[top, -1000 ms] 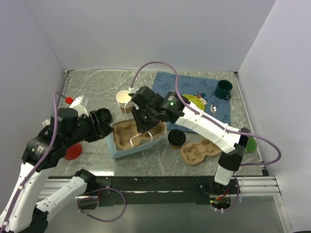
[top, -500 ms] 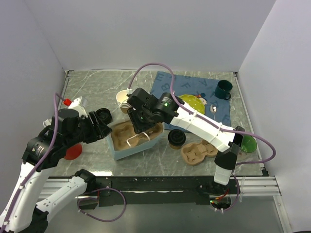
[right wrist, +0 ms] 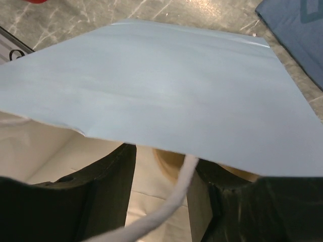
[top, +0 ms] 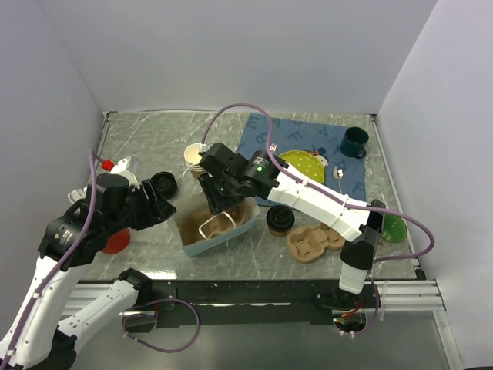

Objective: Pack the takeout coffee

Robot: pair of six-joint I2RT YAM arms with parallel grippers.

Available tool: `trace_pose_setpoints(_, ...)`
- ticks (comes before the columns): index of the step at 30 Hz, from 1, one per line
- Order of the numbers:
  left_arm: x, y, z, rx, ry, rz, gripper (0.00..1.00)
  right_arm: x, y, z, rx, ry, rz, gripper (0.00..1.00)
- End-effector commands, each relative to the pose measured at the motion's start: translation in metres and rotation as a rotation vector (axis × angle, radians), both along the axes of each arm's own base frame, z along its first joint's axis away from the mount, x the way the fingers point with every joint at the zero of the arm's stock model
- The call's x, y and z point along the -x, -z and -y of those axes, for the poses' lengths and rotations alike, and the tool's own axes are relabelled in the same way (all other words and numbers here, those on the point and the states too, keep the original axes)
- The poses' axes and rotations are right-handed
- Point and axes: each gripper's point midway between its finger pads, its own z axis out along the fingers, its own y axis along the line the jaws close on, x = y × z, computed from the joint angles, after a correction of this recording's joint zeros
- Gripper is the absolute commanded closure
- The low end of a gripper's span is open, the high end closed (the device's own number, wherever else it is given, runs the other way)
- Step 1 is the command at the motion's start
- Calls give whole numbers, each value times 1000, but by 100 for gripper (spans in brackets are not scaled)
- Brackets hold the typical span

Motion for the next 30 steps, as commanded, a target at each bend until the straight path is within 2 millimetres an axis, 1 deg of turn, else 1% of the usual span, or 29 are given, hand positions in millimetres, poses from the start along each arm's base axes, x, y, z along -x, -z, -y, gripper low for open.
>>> trace_pose_setpoints(1,-4,0,-4,-7,-33,3,43,-2,-3,-9,-33,8,7,50)
trace_pose_setpoints(5,-6,-5,-5,-14,-40,12,44,-3,-13,-5,-39,20,26,47)
trace_pose_setpoints(8,-7,-8,-7,-23,-47,18,44,-3,-26,-2,-49,19,41,46)
trace_pose_setpoints(9,-7,-8,-8,-26,-50,17,44,-3,-35,-1,-65,21,53,47)
trace_pose_setpoints(11,-6,-8,-9,-33,-47,9,44,-1,-42,4,-66,14,57,47)
trace_pose_setpoints(12,-5,-8,-9,-34,-46,4,44,1,-54,5,-91,6,68,47)
trace_pose_setpoints(13,-5,-8,-9,-39,-47,-3,44,2,-58,9,-89,-3,72,47)
trace_pose_setpoints(14,-2,-9,-11,-42,-52,-12,43,3,-70,11,-113,-4,85,47)
trace_pose_setpoints(16,0,-9,-12,-48,-54,-23,42,5,-80,16,-128,6,98,49)
trace_pose_setpoints(17,3,-10,-13,-45,-57,-30,40,6,-89,25,-134,27,97,50)
trace_pose_setpoints(19,5,-9,-11,-42,-47,-46,39,4,-95,35,-132,60,94,51)
trace_pose_setpoints(20,6,-9,-9,-35,-41,-56,39,7,-98,46,-112,68,89,51)
trace_pose_setpoints(21,9,-7,-10,-39,-40,-75,39,2,-97,57,-79,103,112,51)
trace_pose_setpoints(23,11,-7,-6,-18,-43,-104,40,0,-93,77,-19,146,115,52)
trace_pose_setpoints(24,14,-6,-6,-15,-41,-118,40,2,-85,92,41,170,100,52)
trace_pose_setpoints(25,14,-6,-6,-9,-48,-123,40,0,-83,101,67,196,104,52)
trace_pose_setpoints(26,14,-9,-5,2,-57,-124,40,-3,-77,110,101,214,90,52)
trace_pose_setpoints(27,16,-9,-3,15,-47,-134,40,-1,-71,119,140,219,72,52)
trace_pose_setpoints(30,16,-7,0,23,-53,-160,41,0,-58,126,179,220,25,51)
